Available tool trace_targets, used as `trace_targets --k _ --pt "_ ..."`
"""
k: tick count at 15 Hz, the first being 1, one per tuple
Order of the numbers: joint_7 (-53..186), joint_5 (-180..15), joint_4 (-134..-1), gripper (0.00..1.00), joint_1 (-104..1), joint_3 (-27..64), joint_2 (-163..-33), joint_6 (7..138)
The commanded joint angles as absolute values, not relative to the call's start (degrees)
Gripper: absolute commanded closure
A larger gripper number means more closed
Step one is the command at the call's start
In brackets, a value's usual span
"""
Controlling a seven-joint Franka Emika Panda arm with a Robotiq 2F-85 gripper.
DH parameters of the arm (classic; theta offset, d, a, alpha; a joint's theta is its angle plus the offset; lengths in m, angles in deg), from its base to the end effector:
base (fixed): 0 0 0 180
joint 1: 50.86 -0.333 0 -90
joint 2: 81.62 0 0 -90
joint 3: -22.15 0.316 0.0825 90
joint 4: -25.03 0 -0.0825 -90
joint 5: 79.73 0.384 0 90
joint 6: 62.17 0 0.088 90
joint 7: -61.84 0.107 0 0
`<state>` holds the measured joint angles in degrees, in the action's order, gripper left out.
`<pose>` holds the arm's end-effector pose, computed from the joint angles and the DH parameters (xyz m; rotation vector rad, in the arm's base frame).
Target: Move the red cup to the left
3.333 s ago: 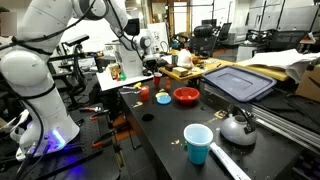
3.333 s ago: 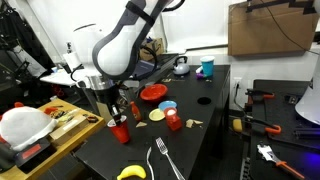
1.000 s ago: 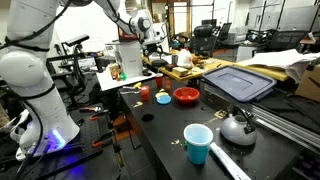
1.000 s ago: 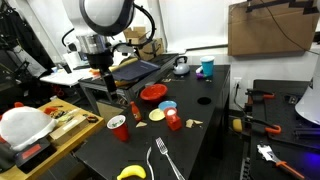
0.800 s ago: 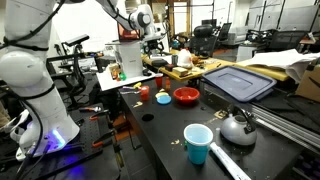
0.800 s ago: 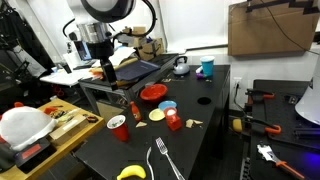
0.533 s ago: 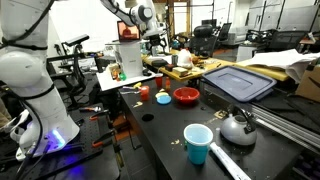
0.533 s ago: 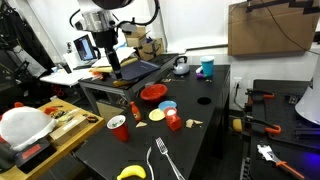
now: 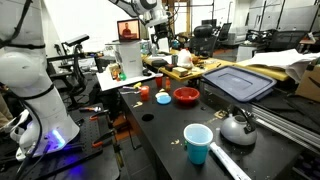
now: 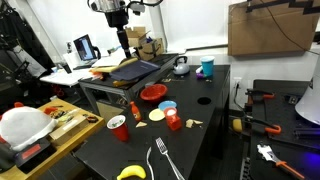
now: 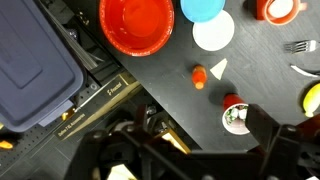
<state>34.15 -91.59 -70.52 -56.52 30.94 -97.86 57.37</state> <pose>0.6404 0.1450 0.4557 2.7321 1.1812 0.1816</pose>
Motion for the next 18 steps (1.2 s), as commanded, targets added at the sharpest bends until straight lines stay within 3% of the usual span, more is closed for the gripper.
trace_targets --k 1,18 --pt "36.6 -91.2 -73.2 0.00 -55.8 29.5 -93.7 55.0" --pt "51.0 -90.6 -70.4 0.00 -52.5 23.8 -87.0 46.9"
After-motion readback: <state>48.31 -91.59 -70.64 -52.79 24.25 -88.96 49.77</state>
